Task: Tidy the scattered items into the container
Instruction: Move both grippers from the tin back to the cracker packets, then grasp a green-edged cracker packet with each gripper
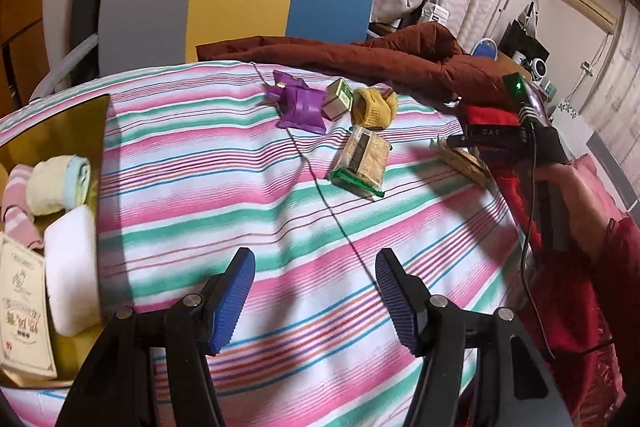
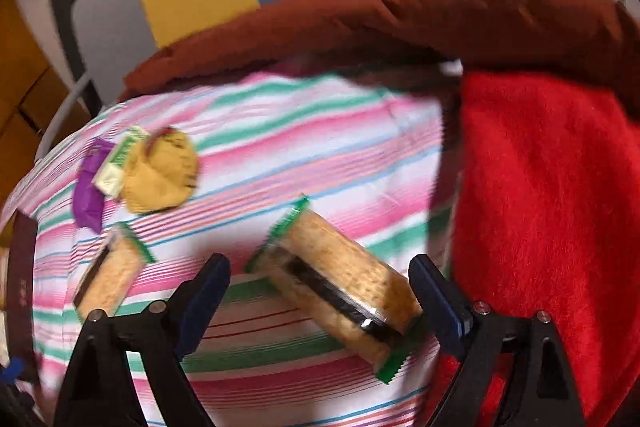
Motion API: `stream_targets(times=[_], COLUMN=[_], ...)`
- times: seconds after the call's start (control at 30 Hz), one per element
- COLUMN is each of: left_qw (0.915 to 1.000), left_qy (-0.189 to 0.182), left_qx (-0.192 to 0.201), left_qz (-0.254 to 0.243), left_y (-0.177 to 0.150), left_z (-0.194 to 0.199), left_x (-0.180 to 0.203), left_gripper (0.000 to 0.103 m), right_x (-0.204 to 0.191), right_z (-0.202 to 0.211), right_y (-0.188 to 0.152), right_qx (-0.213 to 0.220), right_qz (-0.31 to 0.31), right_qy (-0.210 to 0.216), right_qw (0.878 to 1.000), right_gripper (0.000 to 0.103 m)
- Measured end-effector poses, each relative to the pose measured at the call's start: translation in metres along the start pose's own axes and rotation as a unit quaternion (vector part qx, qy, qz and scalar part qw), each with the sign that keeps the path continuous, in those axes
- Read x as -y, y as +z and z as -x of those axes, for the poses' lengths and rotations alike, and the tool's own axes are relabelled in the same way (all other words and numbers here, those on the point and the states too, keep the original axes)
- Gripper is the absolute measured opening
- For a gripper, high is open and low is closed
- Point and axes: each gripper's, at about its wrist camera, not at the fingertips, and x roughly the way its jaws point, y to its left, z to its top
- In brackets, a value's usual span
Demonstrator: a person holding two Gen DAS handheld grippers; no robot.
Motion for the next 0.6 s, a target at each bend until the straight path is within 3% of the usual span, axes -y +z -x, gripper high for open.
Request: stream_targets(times=[0.2,0.3,0.37,0.53,0.6], left_qw=[0.9999,0.9999,0.9998,0.9995,0.9993], left_qy=[0.001,-0.003,-0.004,0.000,-0.002], left_qx=[-0.008,-0.009,-0.009,-0.012,-0.009], left_qz=[-0.011,-0.012,-0.015,-0.030,-0.037], left_y=[0.010,0.014,0.015,0.022,0.027], left_z=[-0.018,-0.023,-0.027,-0.037,-0.040], left_x=[0.008,0.013,0.016,0.027,0.031], left_gripper=[0.063,0.063,0.063,0.063,0.063], right_x=[0.004,0.003,0.009,0.022,0.016], right_z=[0.000,0.007,0.010,-0.002,-0.007], right_y=[-0.003,-0.001,0.000,-0.004,-0.007], right_qx=[-0.009,0.018,0.028,-0.013,-0.031], right_qz=[-0.013,0.002,-0.008,-0.043,-0.031], right_qy=[0.026,-0.014,-0.010,0.019,0.028], right_qw=[1.000,1.000,1.000,0.999,0.999], right_gripper=[0.099,0.098,0.099,0.098,0.088])
